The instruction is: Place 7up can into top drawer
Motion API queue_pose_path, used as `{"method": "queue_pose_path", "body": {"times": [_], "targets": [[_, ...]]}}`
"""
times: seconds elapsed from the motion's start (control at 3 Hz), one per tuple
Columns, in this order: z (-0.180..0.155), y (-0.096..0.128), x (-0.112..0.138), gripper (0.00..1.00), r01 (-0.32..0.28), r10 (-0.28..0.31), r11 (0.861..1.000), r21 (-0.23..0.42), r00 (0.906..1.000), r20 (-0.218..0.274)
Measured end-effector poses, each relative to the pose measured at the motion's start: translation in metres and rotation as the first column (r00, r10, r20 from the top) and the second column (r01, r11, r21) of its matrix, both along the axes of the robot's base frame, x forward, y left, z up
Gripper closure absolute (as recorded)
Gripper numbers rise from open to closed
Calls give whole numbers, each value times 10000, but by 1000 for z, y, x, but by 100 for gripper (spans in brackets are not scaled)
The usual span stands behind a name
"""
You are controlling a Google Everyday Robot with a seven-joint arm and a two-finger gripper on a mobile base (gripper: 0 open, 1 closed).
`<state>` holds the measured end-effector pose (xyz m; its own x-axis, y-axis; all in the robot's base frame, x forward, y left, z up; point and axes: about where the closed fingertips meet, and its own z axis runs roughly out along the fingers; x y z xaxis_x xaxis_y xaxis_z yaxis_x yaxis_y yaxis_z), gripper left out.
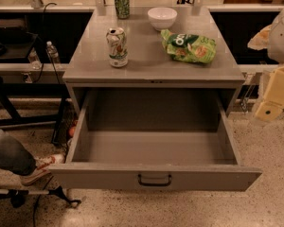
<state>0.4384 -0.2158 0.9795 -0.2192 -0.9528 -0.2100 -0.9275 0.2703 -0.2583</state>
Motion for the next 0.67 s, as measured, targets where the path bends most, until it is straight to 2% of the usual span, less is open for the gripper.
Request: {"method": "queue_pose_path", "body": {"times": [0.33,0.67], "targets": [[0,0,0,0,0,0,10000,0,10000,2],[-10,11,26,0,294,-307,9963,802,9994,147]]}}
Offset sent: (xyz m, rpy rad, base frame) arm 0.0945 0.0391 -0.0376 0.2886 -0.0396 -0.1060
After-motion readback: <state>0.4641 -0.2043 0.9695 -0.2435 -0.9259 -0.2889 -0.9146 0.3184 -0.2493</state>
